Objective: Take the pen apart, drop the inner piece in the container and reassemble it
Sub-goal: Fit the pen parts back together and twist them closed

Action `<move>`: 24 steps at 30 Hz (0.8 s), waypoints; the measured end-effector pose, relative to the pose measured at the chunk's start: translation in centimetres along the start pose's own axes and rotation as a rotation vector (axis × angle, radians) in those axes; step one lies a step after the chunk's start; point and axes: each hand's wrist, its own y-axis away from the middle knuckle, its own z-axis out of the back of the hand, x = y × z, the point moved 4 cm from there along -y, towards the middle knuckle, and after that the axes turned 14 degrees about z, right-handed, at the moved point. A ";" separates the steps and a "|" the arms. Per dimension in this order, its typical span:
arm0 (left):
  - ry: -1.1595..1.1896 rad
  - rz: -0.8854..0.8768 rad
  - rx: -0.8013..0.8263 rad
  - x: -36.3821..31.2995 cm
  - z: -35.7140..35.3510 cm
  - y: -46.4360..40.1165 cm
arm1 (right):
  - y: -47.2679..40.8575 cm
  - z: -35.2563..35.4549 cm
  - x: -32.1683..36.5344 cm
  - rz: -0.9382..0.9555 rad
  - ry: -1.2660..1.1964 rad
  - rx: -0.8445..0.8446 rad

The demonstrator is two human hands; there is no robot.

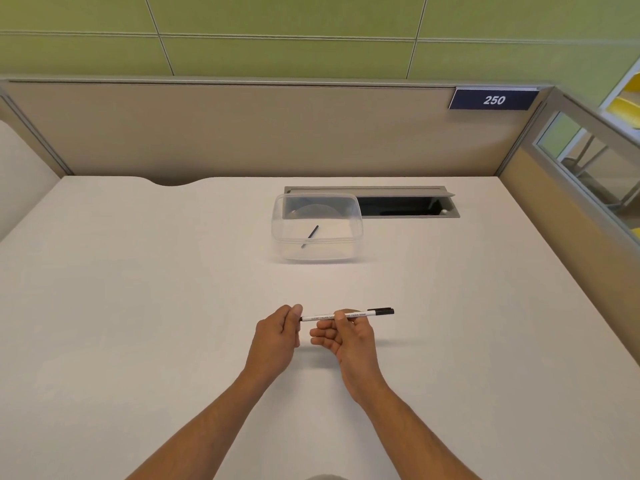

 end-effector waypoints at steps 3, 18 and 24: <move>0.022 0.051 0.028 -0.3 -0.1 0.0 | 0.0 -0.1 0.2 0.016 0.016 -0.017; 0.242 -0.054 0.206 -0.7 -0.2 0.1 | 0.5 0.4 0.3 -0.035 -0.058 -0.120; 0.230 0.005 0.233 -0.5 0.1 0.0 | 0.1 0.4 0.3 -0.021 -0.052 -0.109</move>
